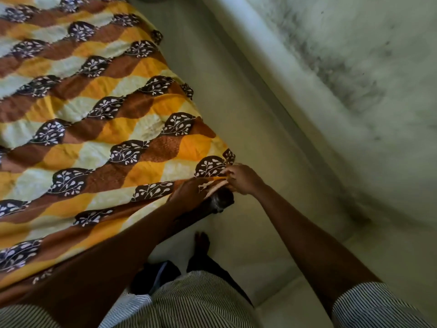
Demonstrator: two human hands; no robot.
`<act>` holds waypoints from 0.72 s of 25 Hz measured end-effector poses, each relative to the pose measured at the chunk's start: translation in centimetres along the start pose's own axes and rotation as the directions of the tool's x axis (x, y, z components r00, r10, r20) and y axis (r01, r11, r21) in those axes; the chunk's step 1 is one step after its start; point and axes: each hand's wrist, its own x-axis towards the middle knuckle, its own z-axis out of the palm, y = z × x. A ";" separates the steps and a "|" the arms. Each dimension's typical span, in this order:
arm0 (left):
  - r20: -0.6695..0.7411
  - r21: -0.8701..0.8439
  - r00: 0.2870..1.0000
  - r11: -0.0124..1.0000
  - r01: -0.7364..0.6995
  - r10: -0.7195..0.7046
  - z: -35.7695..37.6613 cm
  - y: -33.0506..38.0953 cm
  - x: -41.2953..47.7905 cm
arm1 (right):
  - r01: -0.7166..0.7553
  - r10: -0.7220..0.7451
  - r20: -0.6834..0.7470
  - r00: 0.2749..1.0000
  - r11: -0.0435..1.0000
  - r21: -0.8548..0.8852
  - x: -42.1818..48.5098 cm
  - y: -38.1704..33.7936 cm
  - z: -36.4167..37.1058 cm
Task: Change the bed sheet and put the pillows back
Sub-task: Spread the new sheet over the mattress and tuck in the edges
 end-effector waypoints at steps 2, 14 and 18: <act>-0.069 -0.126 0.998 0.992 0.005 -0.014 -0.7 -0.9 -2.1 | 0.052 -0.048 -0.039 0.998 0.994 0.096 -0.2 -3.1 0.7; -0.307 -0.400 0.788 0.824 0.402 -0.534 -3.0 -19.4 -23.1 | 0.317 -0.348 0.293 0.891 0.937 0.150 -1.4 -25.2 15.4; -0.414 -0.500 0.693 0.784 0.368 -0.589 -2.9 -25.2 -33.6 | 0.380 -0.395 0.359 0.846 0.918 0.115 -3.4 -34.0 22.2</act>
